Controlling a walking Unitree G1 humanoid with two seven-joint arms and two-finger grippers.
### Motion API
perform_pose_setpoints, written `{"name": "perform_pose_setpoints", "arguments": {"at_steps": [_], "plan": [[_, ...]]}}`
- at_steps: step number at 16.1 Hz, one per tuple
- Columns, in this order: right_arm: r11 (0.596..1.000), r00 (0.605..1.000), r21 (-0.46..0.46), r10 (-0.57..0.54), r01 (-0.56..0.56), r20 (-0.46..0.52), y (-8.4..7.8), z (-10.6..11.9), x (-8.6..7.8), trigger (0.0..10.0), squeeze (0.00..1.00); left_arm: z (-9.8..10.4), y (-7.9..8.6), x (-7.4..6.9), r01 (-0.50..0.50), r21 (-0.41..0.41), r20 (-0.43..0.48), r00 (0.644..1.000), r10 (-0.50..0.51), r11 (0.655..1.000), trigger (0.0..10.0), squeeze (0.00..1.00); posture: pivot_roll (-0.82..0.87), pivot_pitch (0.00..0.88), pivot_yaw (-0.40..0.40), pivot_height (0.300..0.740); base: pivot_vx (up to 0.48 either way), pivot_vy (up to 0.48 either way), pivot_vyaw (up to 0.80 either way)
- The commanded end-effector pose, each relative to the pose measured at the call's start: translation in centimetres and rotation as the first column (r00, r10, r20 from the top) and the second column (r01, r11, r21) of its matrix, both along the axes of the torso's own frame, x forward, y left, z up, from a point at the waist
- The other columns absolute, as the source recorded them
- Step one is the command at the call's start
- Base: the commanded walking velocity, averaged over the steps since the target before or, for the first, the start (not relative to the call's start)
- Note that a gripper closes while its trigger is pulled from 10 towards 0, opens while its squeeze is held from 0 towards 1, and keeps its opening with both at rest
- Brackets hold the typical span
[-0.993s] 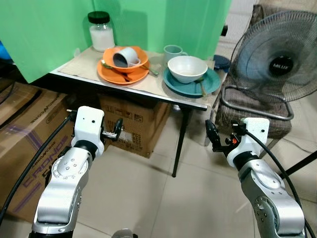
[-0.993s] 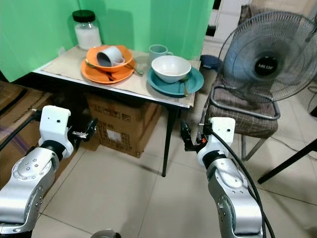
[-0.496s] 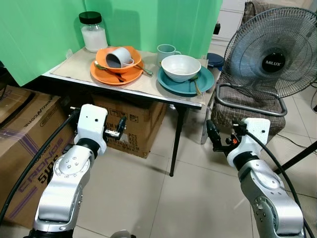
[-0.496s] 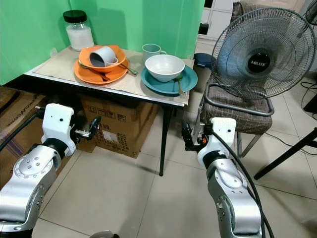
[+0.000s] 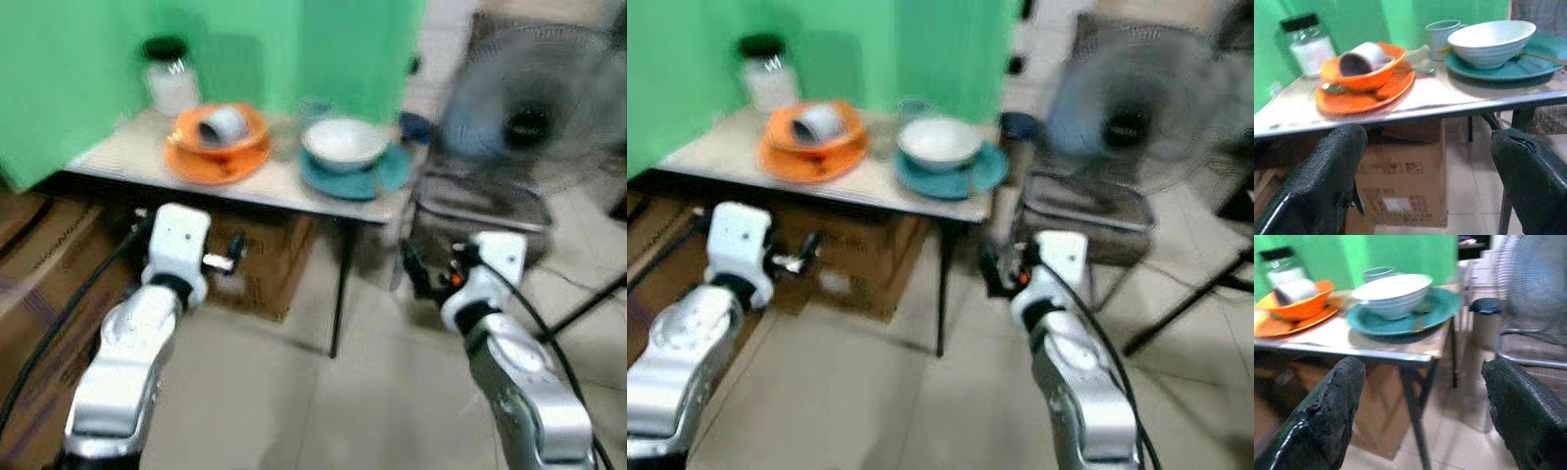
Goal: Setting the table
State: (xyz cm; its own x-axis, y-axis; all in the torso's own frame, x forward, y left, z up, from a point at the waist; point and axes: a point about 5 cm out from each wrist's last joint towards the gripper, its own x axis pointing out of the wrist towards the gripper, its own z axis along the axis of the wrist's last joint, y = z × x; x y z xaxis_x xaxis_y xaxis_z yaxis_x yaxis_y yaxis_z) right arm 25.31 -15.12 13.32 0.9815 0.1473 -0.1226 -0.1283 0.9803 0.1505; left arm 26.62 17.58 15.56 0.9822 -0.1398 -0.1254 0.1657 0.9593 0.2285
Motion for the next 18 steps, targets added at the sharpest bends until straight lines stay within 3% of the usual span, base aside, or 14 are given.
{"name": "perform_pose_setpoints", "arguments": {"at_steps": [1,14,18], "plan": [[1.000,1.000,-0.007,-0.021,0.021,0.007,-0.61,0.11,0.03,10.0,0.00,0.39,-0.65,0.26,0.030,-0.004,0.018,0.999,-0.030,1.000,10.0,0.47,0.08,0.000,-0.024,0.740,0.262,0.000,0.00],[1.000,1.000,0.001,-0.022,0.022,0.003,-0.60,0.14,0.11,10.0,0.00,0.41,-0.79,0.39,0.037,-0.004,0.017,0.999,-0.037,0.999,10.0,0.48,0.08,0.000,-0.025,0.740,0.256,0.000,0.00],[1.000,1.000,0.003,-0.020,0.020,-0.005,-0.59,0.05,0.09,10.0,0.00,0.45,-0.84,0.45,0.042,-0.006,0.017,0.999,-0.042,0.999,10.0,0.48,0.08,0.000,-0.022,0.740,0.264,0.000,-0.60]]}}
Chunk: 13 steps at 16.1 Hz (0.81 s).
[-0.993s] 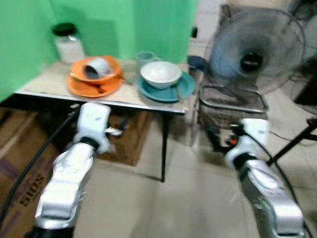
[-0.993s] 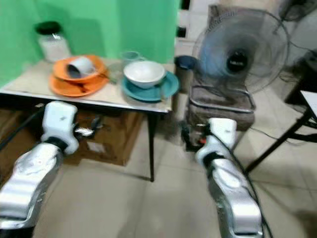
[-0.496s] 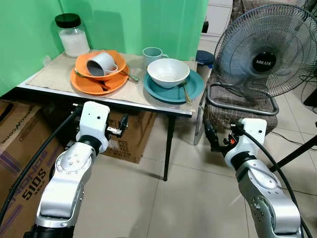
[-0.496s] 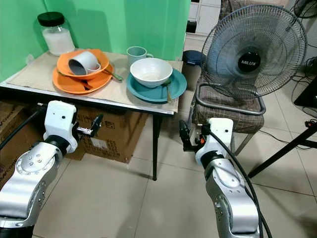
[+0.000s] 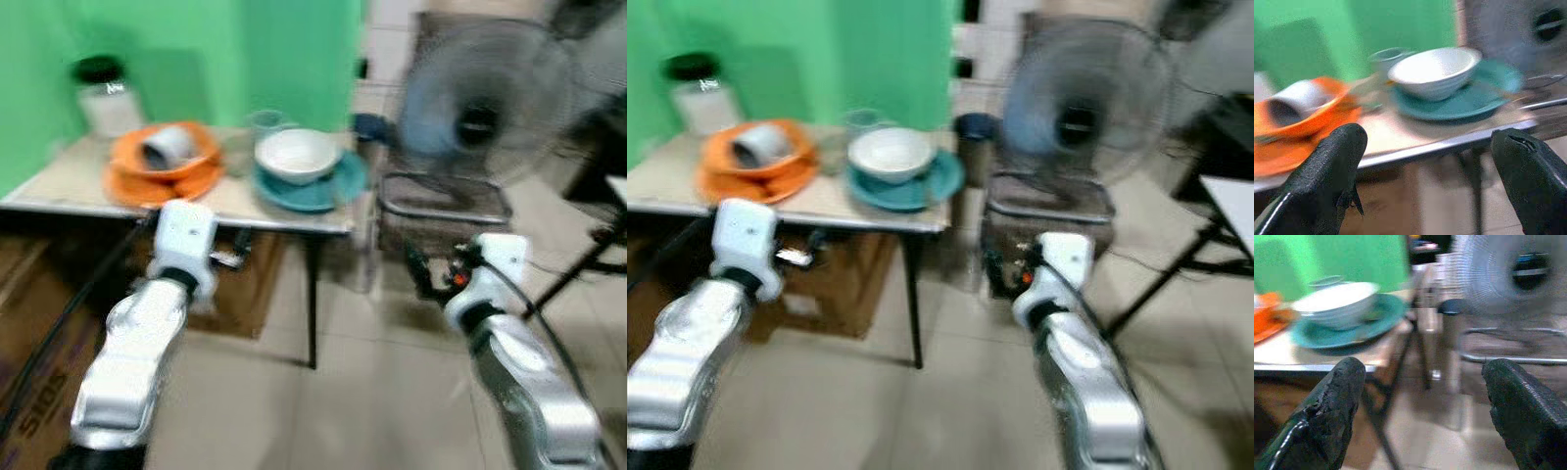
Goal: Setting the table
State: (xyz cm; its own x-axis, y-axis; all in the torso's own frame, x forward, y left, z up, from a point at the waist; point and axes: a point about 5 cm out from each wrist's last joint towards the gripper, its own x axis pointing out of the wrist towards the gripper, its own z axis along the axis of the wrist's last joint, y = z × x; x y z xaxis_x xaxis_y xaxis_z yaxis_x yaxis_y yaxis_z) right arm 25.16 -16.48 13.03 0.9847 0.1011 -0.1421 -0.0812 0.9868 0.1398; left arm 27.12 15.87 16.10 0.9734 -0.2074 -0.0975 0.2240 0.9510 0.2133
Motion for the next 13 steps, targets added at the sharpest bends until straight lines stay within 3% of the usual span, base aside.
{"name": "perform_pose_setpoints", "arguments": {"at_steps": [1,4,6,8,11,13], "plan": [[1.000,1.000,0.012,0.022,-0.023,0.018,0.73,0.37,0.23,10.0,0.00,-0.10,0.85,-0.02,-0.024,0.014,-0.008,1.000,0.024,1.000,10.0,0.48,0.08,0.000,-0.022,0.740,0.277,0.000,0.00],[1.000,1.000,0.013,0.022,-0.023,0.017,0.71,0.39,0.21,10.0,0.00,-0.08,0.79,-0.03,-0.022,0.012,-0.007,1.000,0.022,1.000,10.0,0.48,0.08,0.000,-0.021,0.740,0.276,0.000,0.00],[0.997,0.999,-0.059,0.048,-0.048,0.008,0.80,0.34,0.24,10.0,0.00,-0.06,0.72,-0.02,-0.022,0.011,-0.005,1.000,0.022,1.000,10.0,0.48,0.08,0.000,-0.022,0.740,0.277,0.000,0.00],[0.990,0.996,-0.105,0.091,-0.091,-0.003,1.24,0.18,0.16,10.0,0.00,-0.14,0.69,-0.09,-0.020,0.011,-0.007,1.000,0.020,1.000,10.0,0.48,0.08,0.000,-0.025,0.740,0.279,0.000,0.80],[0.998,0.999,-0.024,0.053,-0.053,0.001,0.85,0.16,0.32,10.0,0.00,-0.27,0.52,-0.23,-0.008,0.013,-0.014,1.000,0.009,1.000,10.0,0.48,0.08,0.000,-0.028,0.740,0.269,0.000,0.27],[0.997,0.998,-0.037,0.060,-0.060,0.002,0.78,0.19,0.40,10.0,0.00,-0.35,0.33,-0.30,0.003,0.018,-0.019,1.000,-0.003,1.000,10.0,0.47,0.08,0.000,-0.029,0.740,0.259,0.000,0.00]]}}
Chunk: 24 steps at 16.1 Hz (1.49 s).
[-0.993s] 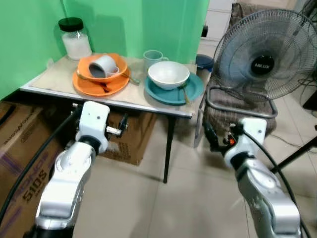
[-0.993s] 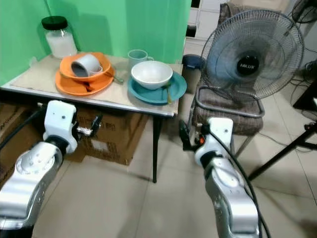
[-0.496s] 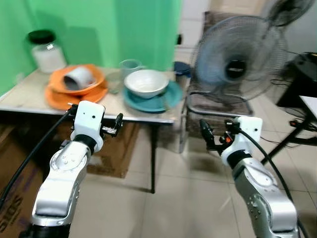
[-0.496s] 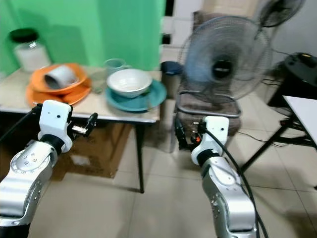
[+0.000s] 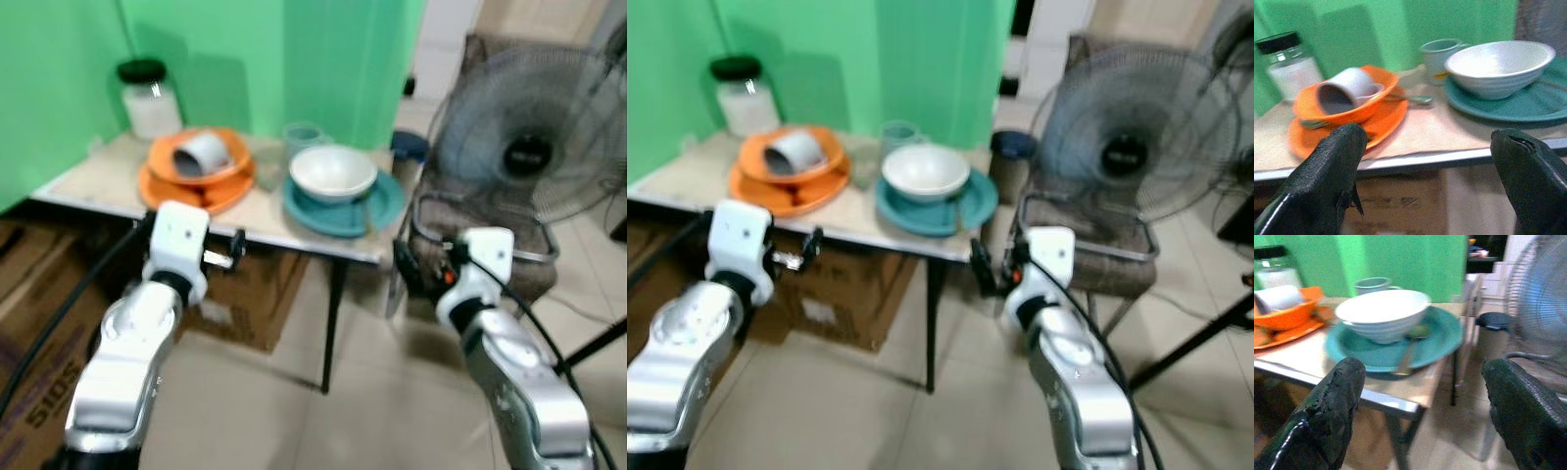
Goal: Setting the table
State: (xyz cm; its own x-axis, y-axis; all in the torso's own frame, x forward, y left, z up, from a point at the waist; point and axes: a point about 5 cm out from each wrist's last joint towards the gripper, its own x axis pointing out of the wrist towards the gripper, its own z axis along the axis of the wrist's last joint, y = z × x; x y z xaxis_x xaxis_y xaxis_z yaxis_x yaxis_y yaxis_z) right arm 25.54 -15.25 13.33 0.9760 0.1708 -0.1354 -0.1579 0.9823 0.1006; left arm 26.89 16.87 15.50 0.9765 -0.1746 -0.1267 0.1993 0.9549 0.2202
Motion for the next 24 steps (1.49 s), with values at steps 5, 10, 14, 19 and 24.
{"name": "perform_pose_setpoints", "arguments": {"at_steps": [5,10,14,19,24], "plan": [[1.000,1.000,0.001,-0.008,0.008,-0.009,-0.39,-0.06,0.18,10.0,0.00,0.19,-0.86,-0.05,0.049,0.004,0.003,0.999,-0.049,0.999,10.0,0.48,0.08,0.000,-0.029,0.740,0.258,0.000,0.00],[1.000,1.000,0.001,0.008,-0.008,-0.016,-0.28,-0.14,0.29,10.0,0.00,0.18,-0.97,-0.02,0.059,0.004,0.002,0.998,-0.059,0.998,10.0,0.48,0.08,0.000,-0.034,0.740,0.259,0.000,-0.60],[1.000,1.000,0.001,0.017,-0.017,-0.014,-0.15,-0.13,0.50,10.0,0.00,0.19,-0.90,-0.09,0.056,0.002,0.004,0.998,-0.056,0.998,10.0,0.49,0.09,0.000,-0.040,0.740,0.265,0.000,0.00],[1.000,1.000,-0.001,0.022,-0.022,-0.015,-0.15,-0.16,0.56,10.0,0.00,0.16,-0.93,-0.15,0.061,0.004,0.004,0.998,-0.061,0.998,10.0,0.48,0.09,0.000,-0.041,0.740,0.277,0.000,0.00],[1.000,0.999,-0.005,0.030,-0.031,-0.041,-0.05,-0.40,0.76,10.0,0.00,0.11,-1.02,-0.16,0.082,0.011,-0.001,0.997,-0.082,0.997,10.0,0.48,0.09,0.000,-0.034,0.740,0.277,0.000,0.00]]}}
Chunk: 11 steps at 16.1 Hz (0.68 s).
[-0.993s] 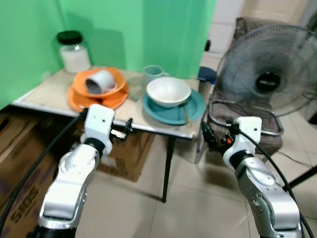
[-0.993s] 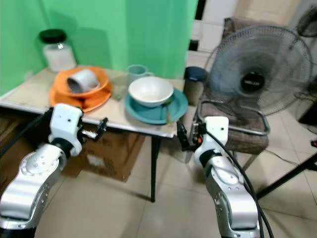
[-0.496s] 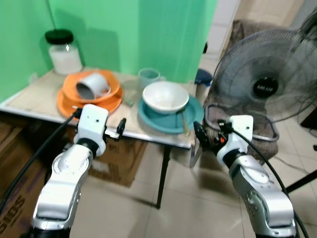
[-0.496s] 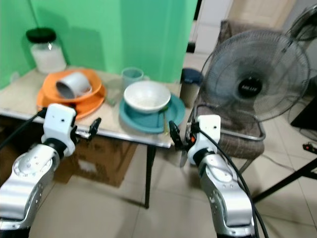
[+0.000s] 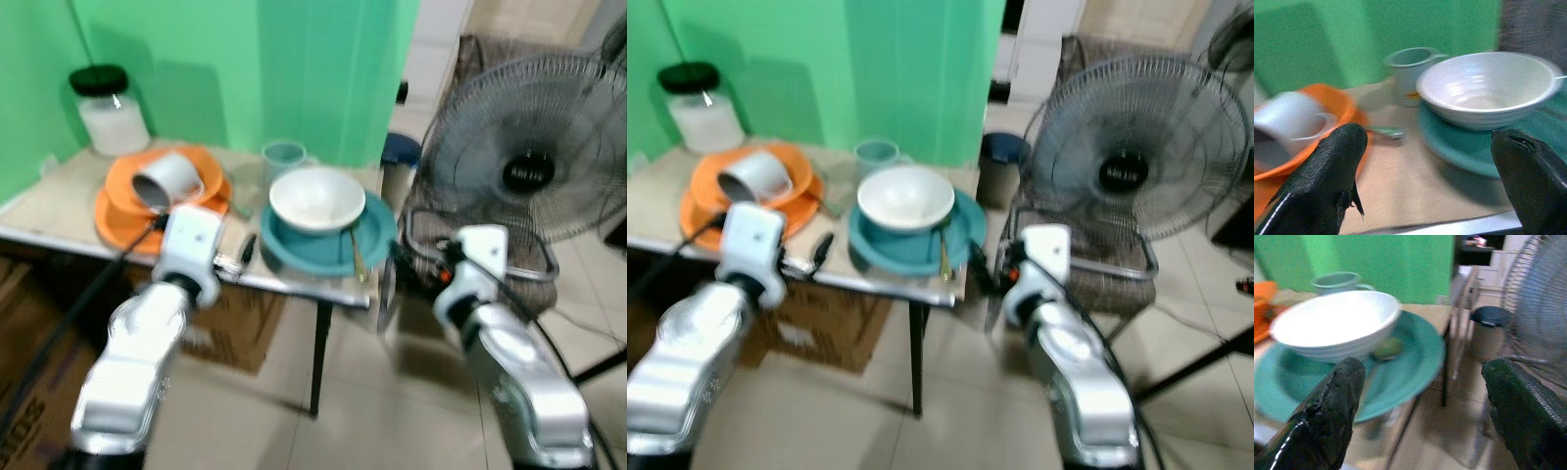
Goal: Setting the table
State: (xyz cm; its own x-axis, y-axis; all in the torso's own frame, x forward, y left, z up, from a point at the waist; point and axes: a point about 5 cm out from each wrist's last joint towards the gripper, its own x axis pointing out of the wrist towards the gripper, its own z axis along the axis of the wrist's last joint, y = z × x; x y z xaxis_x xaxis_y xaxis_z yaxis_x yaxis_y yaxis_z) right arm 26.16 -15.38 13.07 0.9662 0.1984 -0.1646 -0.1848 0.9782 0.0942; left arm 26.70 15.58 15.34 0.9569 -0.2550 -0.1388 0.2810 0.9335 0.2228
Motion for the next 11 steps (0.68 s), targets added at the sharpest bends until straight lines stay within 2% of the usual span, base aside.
{"name": "perform_pose_setpoints", "arguments": {"at_steps": [1,4,8,9,11], "plan": [[1.000,1.000,0.007,0.019,-0.019,-0.022,0.2,-0.2,0.2,10.0,0.00,0.3,0.2,0.0,0.002,0.006,0.009,1.000,-0.002,1.000,10.0,0.48,0.08,0.000,-0.031,0.740,0.277,0.000,0.00],[0.998,0.998,-0.015,0.061,-0.061,-0.019,0.6,0.0,0.6,10.0,0.00,0.2,0.1,0.0,0.006,0.004,0.007,1.000,-0.006,1.000,10.0,0.48,0.08,0.000,-0.033,0.740,0.276,0.000,0.00],[0.995,0.993,-0.059,0.080,-0.085,-0.085,1.1,-0.5,1.4,10.0,0.00,0.1,0.2,-0.3,0.002,0.003,0.001,1.000,-0.002,1.000,10.0,0.48,0.09,0.000,-0.042,0.740,0.269,0.000,0.00],[0.990,0.987,-0.048,0.123,-0.129,-0.103,1.7,-0.5,1.9,10.0,0.00,0.1,0.3,-0.4,0.008,0.008,-0.002,1.000,-0.008,1.000,10.0,0.48,0.10,0.000,-0.046,0.740,0.255,0.000,0.00],[0.984,0.981,-0.056,0.161,-0.168,-0.110,2.1,-0.5,2.3,10.0,0.00,0.0,0.2,-0.6,0.029,0.017,-0.002,1.000,-0.029,0.999,10.0,0.46,0.11,0.000,-0.049,0.740,0.000,0.000,0.00]]}}
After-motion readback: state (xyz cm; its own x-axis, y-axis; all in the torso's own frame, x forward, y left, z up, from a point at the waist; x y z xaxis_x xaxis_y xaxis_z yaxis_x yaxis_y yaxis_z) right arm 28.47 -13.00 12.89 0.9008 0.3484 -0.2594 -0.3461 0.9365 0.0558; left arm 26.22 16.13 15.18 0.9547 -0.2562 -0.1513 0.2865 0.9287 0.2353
